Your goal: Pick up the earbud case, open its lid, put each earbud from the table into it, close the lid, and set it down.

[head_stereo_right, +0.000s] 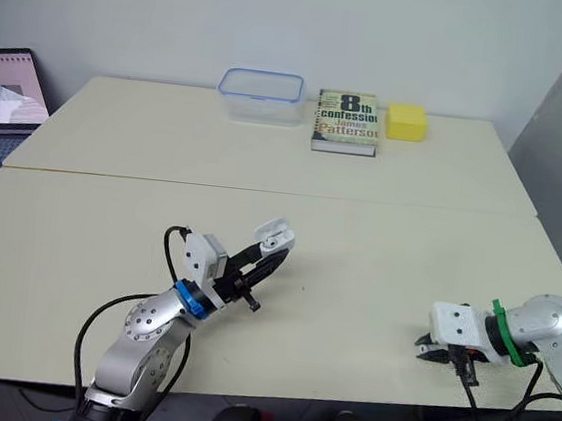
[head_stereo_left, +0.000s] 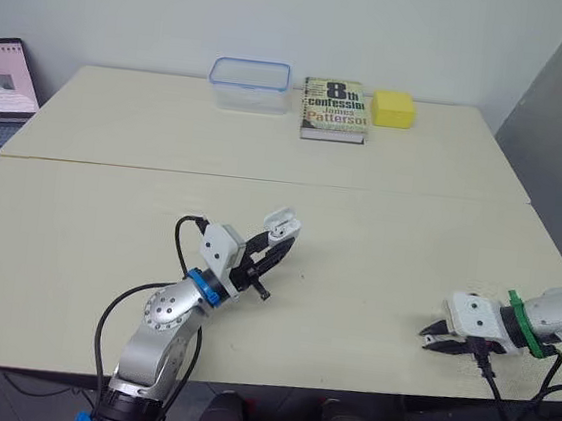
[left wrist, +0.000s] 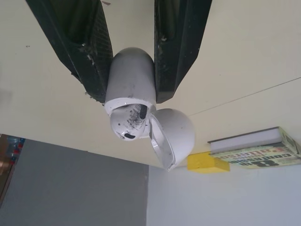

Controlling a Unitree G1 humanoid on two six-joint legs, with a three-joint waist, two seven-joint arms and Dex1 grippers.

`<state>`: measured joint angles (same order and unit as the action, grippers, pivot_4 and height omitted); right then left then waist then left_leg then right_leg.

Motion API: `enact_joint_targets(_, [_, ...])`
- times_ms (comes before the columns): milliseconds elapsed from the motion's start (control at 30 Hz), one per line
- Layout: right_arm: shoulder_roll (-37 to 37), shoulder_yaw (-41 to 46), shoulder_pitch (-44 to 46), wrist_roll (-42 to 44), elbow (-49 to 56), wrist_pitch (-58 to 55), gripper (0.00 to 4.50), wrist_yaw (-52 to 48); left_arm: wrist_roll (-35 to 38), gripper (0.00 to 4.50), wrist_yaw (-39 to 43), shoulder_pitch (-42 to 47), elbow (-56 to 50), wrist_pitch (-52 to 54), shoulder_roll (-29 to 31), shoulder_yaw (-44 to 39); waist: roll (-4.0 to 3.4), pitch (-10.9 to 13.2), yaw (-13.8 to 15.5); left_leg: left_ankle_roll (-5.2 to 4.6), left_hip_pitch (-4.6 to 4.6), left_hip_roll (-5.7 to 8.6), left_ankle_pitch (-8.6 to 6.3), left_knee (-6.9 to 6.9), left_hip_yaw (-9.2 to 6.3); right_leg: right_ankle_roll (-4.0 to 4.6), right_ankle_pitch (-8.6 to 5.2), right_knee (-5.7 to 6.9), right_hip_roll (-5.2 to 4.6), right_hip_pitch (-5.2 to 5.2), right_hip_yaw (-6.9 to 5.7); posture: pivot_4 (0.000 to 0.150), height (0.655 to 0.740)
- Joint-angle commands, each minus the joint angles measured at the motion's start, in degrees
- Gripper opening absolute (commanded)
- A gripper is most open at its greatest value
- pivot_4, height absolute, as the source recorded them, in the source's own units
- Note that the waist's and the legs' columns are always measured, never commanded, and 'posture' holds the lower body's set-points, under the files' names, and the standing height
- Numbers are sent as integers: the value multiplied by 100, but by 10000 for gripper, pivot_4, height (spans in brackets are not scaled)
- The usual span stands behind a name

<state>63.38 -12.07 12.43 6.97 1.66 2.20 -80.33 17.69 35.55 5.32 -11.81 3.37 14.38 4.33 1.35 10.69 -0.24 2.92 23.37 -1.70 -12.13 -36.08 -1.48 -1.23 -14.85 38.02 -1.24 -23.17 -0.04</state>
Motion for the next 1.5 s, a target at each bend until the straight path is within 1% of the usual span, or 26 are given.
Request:
enact_joint_targets(33, [-137, -130, 290, -239, -311, 476, 3831, -183, 8, 8052, -20, 30, -291, -51, 20, 18, 0, 0, 1, 0, 0, 0, 0, 0, 0, 0, 0, 1, 0, 0, 1, 1500, 7400])
enact_joint_targets(267, [-312, -315, 549, -508, -682, 516, 3831, -296, -4, 8052, -37, 20, -333, -39, 34, 16, 2, 0, 4, 0, -24, 0, 0, -2, 13, -5, 6, 1, 0, 19, 18, 1500, 7400])
enact_joint_targets(333, [-341, -319, 565, -583, -763, 624, 11444, -278, -3, 8052, -42, -5, -360, -30, 39, 17, 2, 0, 3, 0, -54, 0, -1, 0, 15, -5, 5, -6, 0, 52, 20, 1500, 7400])
enact_joint_targets(367, [-350, -315, 560, -610, -787, 687, 14553, -261, -2, 8052, -45, -20, -377, -24, 41, 18, 1, 0, 4, 0, -62, 0, -1, 0, 15, -4, 4, -8, -1, 62, 21, 1500, 7400])
enact_joint_targets(533, [-393, -250, 562, -612, -818, 924, 32232, -141, 9, 8052, -50, -79, -425, -2, 54, 27, 2, 0, 10, 0, -80, 2, -2, 1, 13, -2, 3, -17, -2, 86, 21, 1500, 7400])
enact_joint_targets(667, [-246, 50, 491, -290, -378, 638, 32314, -126, 12, 8051, -49, -79, -417, 7, 50, 41, 1, 0, 15, -1, -78, 2, -2, 1, 12, -2, 3, -19, -2, 86, 21, 1500, 7400])
enact_joint_targets(733, [-42, 293, 348, -147, 132, 214, 32314, -73, 16, 8052, -45, -82, -400, 11, 45, 48, -1, 1, 17, -1, -78, 2, -2, 1, 11, -2, 3, -17, -2, 85, 22, 1500, 7400])
enact_joint_targets(833, [283, 520, 120, -140, 996, -691, 32314, 47, 27, 8052, -40, -97, -393, 17, 46, 53, -5, 2, 24, 0, -77, 2, -3, 1, 13, -2, 3, -15, -3, 82, 25, 1500, 7400])
enact_joint_targets(900, [527, 526, 46, -593, 1558, -1365, 32314, 290, 28, 8052, -37, -109, -392, 19, 44, 63, -4, 2, 19, 0, -78, 0, -3, 1, 14, -2, 3, -15, -3, 82, 25, 1500, 7400])
enact_joint_targets(967, [582, 400, 134, -775, 2141, -2319, 32314, 447, 19, 8052, -36, -98, -363, 20, 27, 90, -5, 2, 17, 0, -79, 0, -3, 2, 13, -1, 3, -16, -3, 82, 24, 1500, 7400])
enact_joint_targets(1033, [591, 221, 223, -887, 2520, -2989, 32314, 471, 14, 8052, -38, -81, -340, 27, 5, 120, -5, 2, 18, 1, -78, 0, -3, 2, 12, 0, 2, -15, -3, 81, 23, 1500, 7400])
enact_joint_targets(1100, [503, -56, 305, -1151, 2593, -3209, 32314, 572, 16, 8052, -35, -44, -317, 34, -18, 155, -4, 2, 20, 1, -76, 1, -4, 2, 13, 0, 2, -18, -3, 80, 22, 1500, 7400])
enact_joint_targets(1167, [491, -292, 337, -1431, 2488, -3174, 32314, 660, 20, 8051, -23, -17, -303, 33, -22, 180, -4, 2, 19, 2, -71, 2, -4, 2, 12, -1, 2, -24, -5, 79, 20, 1500, 7400])
enact_joint_targets(1267, [379, -425, 387, -1434, 2425, -3397, 32314, 658, 21, 8052, 22, 4, -277, 25, -1, 177, -4, 2, 18, 1, -65, 4, -4, 1, 14, -1, 2, -26, -7, 75, 21, 1500, 7400])
enact_joint_targets(1500, [169, -651, 460, -1576, 2086, -3322, 32314, 733, 5, 8052, 16, -2, -267, 22, 7, 166, -3, 2, 8, 1, -63, 3, -4, 2, 12, -1, 2, -26, -5, 72, 18, 1500, 7400])
